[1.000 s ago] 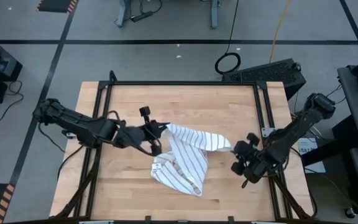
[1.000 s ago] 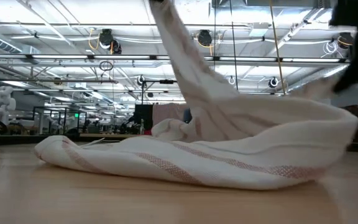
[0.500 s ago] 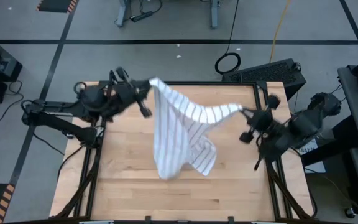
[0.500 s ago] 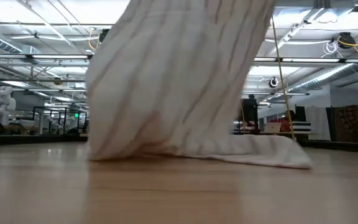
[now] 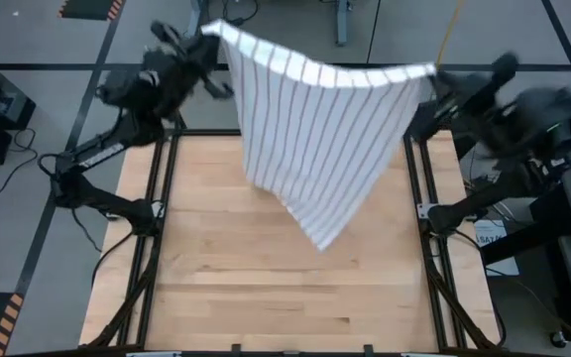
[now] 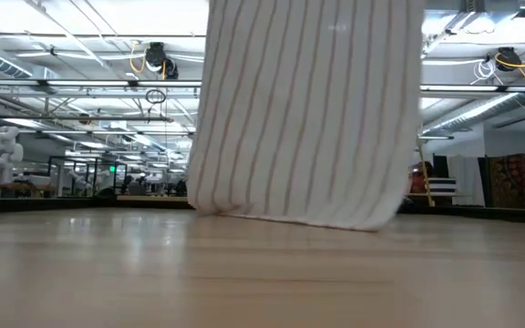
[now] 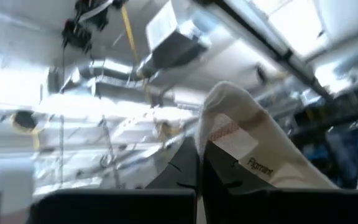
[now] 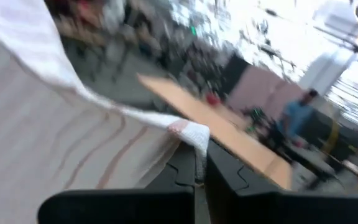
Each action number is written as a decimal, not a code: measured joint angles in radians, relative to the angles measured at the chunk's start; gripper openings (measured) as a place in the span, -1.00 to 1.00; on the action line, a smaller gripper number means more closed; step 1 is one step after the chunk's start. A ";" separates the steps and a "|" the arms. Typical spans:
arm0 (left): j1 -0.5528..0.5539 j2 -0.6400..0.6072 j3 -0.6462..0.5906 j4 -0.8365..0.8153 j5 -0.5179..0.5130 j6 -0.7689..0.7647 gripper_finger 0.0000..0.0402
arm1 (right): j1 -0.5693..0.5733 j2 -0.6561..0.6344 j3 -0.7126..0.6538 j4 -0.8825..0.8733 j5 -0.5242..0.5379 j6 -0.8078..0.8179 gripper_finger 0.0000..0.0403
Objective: Roll towel
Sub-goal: Roll the white towel
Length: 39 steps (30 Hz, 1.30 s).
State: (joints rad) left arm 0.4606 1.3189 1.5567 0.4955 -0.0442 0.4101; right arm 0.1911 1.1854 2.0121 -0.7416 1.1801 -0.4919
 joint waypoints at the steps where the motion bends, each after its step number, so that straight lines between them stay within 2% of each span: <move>1: 0.025 0.024 0.045 0.000 0.045 -0.019 -0.99 | -0.019 0.000 0.017 0.084 -0.063 -0.063 -0.99; 3: 0.061 0.074 0.140 -0.004 0.096 -0.074 -0.99 | -0.052 -0.001 0.043 0.249 -0.178 -0.182 -0.99; 6: 0.094 0.138 0.280 -0.022 0.137 -0.187 -0.99 | -0.072 0.005 0.066 0.453 -0.269 -0.292 -0.99; 10: 0.117 0.177 0.437 -0.118 0.216 -0.314 -1.00 | -0.074 0.012 0.090 0.523 -0.321 -0.333 -0.99; 13: 0.116 0.176 0.510 -0.267 0.283 -0.335 -1.00 | -0.074 0.015 0.091 0.452 -0.319 -0.308 -0.99; 18: 0.115 0.155 0.548 -0.588 0.397 -0.377 -1.00 | -0.074 0.023 0.090 0.212 -0.319 -0.124 -0.99; 25: 0.115 0.122 0.548 -0.923 0.412 -0.367 -1.00 | -0.074 0.033 0.090 0.027 -0.323 0.043 -0.99; 29: 0.115 0.101 0.548 -1.041 0.419 -0.346 -1.00 | -0.074 0.034 0.090 -0.040 -0.326 0.107 -0.99; 37: 0.115 0.070 0.548 -1.081 0.421 -0.358 -1.00 | -0.074 0.036 0.090 -0.053 -0.344 0.135 -0.98; 39: 0.115 0.066 0.548 -1.109 0.451 -0.369 -1.00 | -0.074 0.038 0.090 -0.081 -0.347 0.153 -0.98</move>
State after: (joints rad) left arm 0.5758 1.3848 2.1052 -0.6133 0.4064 0.0409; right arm 0.1173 1.2238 2.1021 -0.8228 0.8333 -0.3388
